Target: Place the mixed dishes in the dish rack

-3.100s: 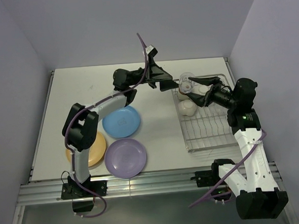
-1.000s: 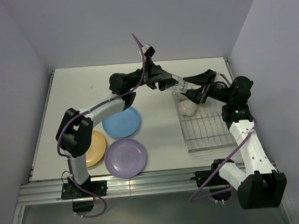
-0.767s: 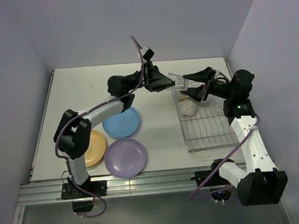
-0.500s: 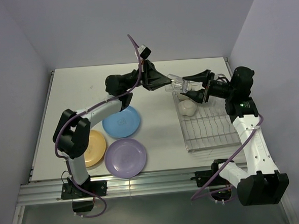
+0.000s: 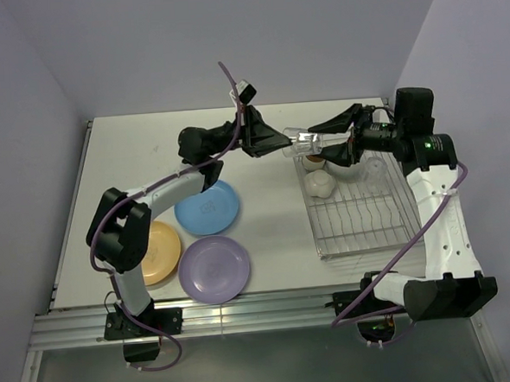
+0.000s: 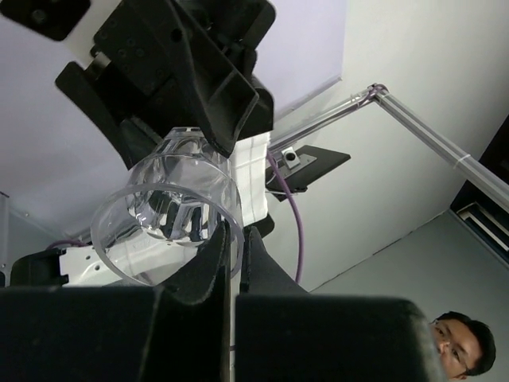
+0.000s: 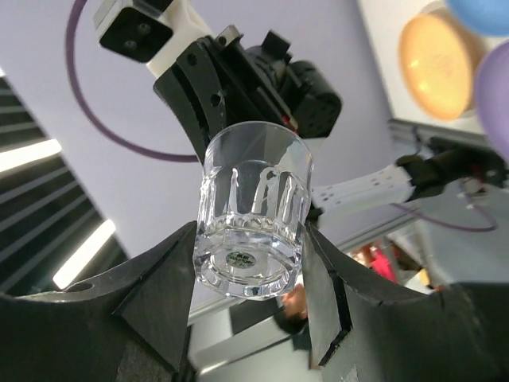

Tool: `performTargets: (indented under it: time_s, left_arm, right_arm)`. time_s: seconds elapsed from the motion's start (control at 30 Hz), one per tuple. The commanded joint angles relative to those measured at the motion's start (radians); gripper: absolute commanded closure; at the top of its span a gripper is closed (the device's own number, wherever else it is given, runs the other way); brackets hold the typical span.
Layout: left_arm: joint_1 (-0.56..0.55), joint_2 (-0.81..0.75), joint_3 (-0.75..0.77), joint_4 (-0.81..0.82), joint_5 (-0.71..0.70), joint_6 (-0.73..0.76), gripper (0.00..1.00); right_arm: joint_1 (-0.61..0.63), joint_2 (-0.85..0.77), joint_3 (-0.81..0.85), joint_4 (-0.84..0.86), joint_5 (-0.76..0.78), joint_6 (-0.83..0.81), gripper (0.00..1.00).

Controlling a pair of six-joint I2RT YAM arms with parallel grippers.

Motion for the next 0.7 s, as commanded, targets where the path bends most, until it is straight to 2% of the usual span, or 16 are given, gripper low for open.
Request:
performTargets:
  time_s: [0.0,0.03,0.07,0.1,0.13,0.27,0.47,0.57,0.6,0.63,0.67]
  left_arm:
    - [-0.06,-0.004,-0.032,-0.048,0.18,-0.06,0.99]
    - [-0.059,-0.004,-0.037,-0.044,0.18,-0.065,0.91]
    - [-0.057,-0.005,-0.053,-0.034,0.178,-0.071,0.68]
    - [-0.054,-0.007,-0.067,-0.032,0.175,-0.075,0.54]
    - [-0.045,-0.015,-0.08,-0.026,0.169,-0.078,0.01]
    - [-0.024,-0.031,-0.171,0.012,0.151,-0.111,0.01]
    - [0.002,-0.07,-0.285,-0.053,0.141,-0.065,0.01]
    - [0.032,-0.122,-0.354,-0.232,0.123,0.044,0.01]
    - [0.044,-0.14,-0.369,-0.309,0.112,0.094,0.01]
    - [0.071,-0.162,-0.377,-0.486,0.097,0.21,0.01]
    - [0.085,-0.206,-0.377,-0.585,0.086,0.274,0.01]
  right_arm:
    - [0.025,0.031,0.116,-0.046,0.171,-0.248,1.0]
    - [0.025,0.034,0.124,-0.054,0.18,-0.262,1.0]
    - [0.025,0.04,0.13,-0.06,0.188,-0.289,1.0]
    - [0.025,0.044,0.146,-0.085,0.2,-0.302,1.0]
    - [0.025,0.051,0.156,-0.094,0.225,-0.335,1.0]
    - [0.025,0.064,0.193,-0.167,0.294,-0.403,1.0]
    - [0.021,0.074,0.209,-0.18,0.334,-0.426,1.0]
    - [0.018,0.086,0.255,-0.227,0.39,-0.473,1.0]
    - [0.016,0.096,0.302,-0.287,0.456,-0.498,1.0]
    - [0.015,0.104,0.322,-0.312,0.493,-0.553,1.0]
    - [0.015,0.116,0.336,-0.351,0.531,-0.582,1.0]
